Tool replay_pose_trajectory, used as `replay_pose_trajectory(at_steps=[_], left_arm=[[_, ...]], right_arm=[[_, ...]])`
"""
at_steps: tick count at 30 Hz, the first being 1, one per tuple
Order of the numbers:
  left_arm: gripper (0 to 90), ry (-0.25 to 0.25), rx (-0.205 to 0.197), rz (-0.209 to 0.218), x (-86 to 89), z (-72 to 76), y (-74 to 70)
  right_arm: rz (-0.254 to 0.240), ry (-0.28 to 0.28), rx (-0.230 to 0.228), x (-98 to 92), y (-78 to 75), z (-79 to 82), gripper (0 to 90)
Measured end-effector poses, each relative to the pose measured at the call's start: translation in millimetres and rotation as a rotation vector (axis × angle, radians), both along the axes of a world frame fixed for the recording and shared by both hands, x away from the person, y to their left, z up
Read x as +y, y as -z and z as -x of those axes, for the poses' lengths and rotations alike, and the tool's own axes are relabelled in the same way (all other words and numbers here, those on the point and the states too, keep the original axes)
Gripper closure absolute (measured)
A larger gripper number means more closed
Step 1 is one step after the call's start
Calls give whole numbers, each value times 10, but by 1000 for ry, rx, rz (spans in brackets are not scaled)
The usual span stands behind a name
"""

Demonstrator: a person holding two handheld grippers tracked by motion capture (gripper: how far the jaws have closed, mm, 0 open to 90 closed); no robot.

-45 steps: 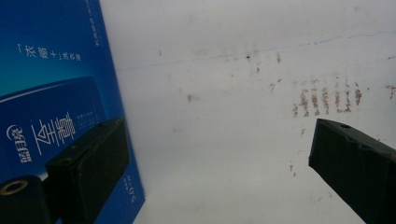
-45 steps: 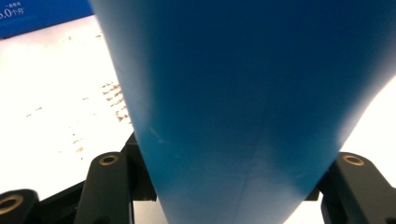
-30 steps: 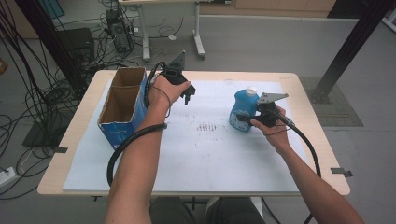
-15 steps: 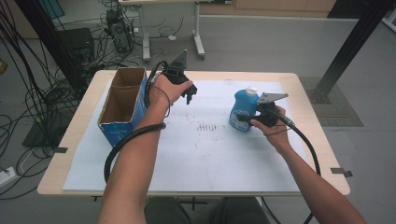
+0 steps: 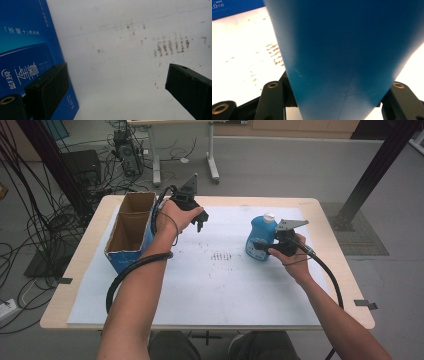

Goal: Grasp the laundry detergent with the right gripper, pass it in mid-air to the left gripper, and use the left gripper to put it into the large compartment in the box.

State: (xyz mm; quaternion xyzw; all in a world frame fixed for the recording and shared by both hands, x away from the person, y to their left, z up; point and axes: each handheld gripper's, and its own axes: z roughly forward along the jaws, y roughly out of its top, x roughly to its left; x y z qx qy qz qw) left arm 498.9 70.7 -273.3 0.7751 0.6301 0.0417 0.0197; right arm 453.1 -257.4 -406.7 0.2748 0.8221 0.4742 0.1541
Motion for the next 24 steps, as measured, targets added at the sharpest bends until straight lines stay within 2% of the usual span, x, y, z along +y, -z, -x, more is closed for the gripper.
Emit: replay_pose_trajectory(at_steps=[13,24], left_arm=[[57,49,-6,-17,-78,-24,-4],[56,46,-17,-4,-33,-20,-32]], right_arm=[[-2,3,-2,-1,3,5,437],[-3,2,0,-1,3,3,438]])
